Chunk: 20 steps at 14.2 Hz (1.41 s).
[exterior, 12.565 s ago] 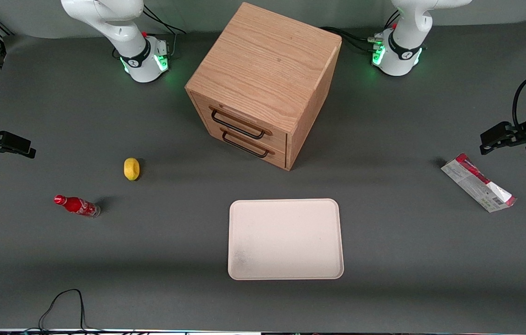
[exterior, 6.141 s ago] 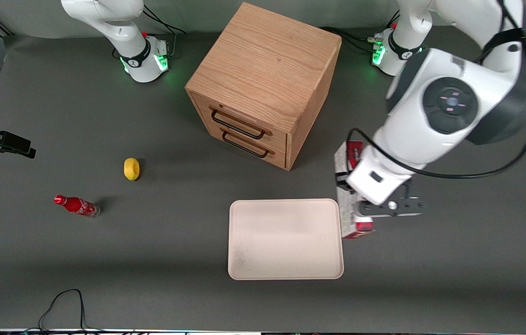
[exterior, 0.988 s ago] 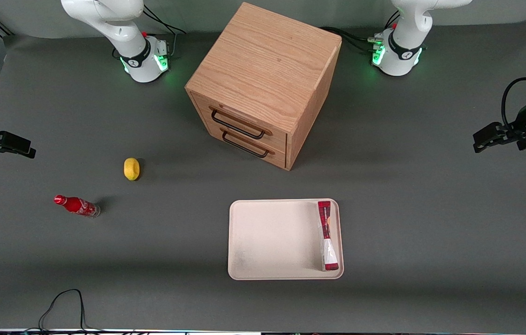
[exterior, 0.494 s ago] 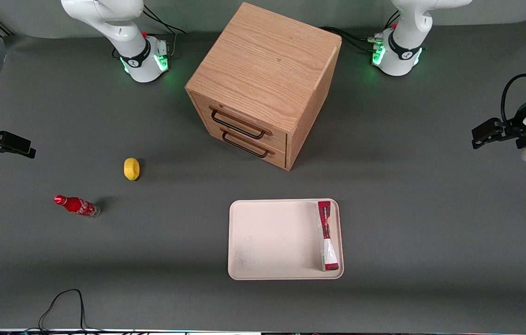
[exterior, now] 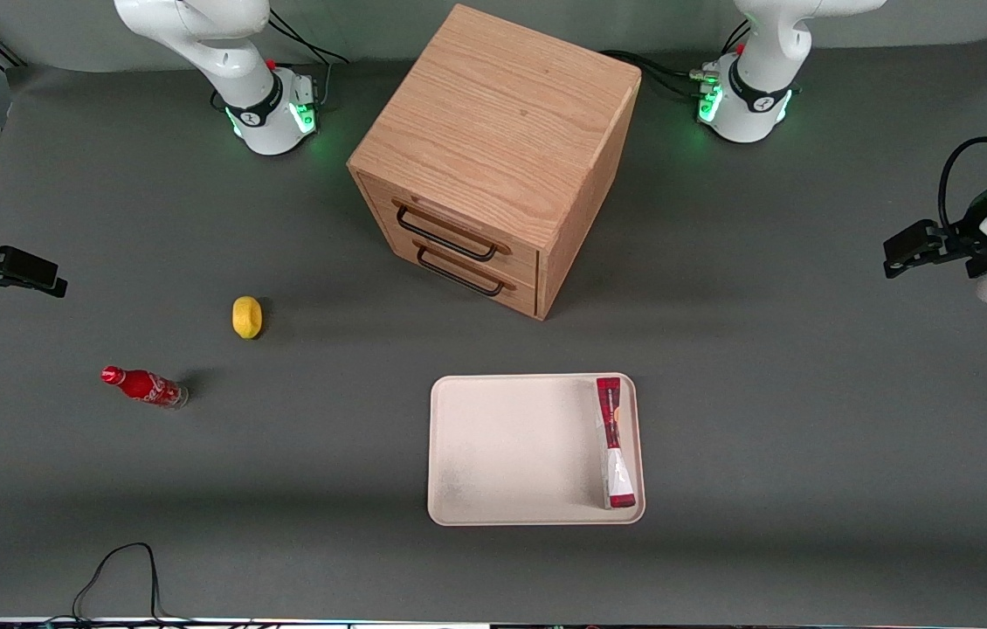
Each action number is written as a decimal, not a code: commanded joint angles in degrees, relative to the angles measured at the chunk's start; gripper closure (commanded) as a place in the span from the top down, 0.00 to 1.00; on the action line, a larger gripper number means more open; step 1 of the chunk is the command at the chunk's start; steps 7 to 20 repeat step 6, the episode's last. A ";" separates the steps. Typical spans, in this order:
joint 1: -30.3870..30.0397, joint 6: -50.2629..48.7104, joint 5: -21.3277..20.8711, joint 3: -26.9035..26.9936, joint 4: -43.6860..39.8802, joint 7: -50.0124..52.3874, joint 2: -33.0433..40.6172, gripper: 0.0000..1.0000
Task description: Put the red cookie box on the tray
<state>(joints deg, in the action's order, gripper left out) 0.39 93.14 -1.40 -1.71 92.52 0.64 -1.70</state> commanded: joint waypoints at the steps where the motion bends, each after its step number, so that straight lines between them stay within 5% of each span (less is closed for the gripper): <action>1: 0.22 -1.12 1.13 0.04 0.55 -0.90 1.26 1.00; 20: 0.31 -1.47 2.28 0.13 0.55 -0.99 1.18 1.00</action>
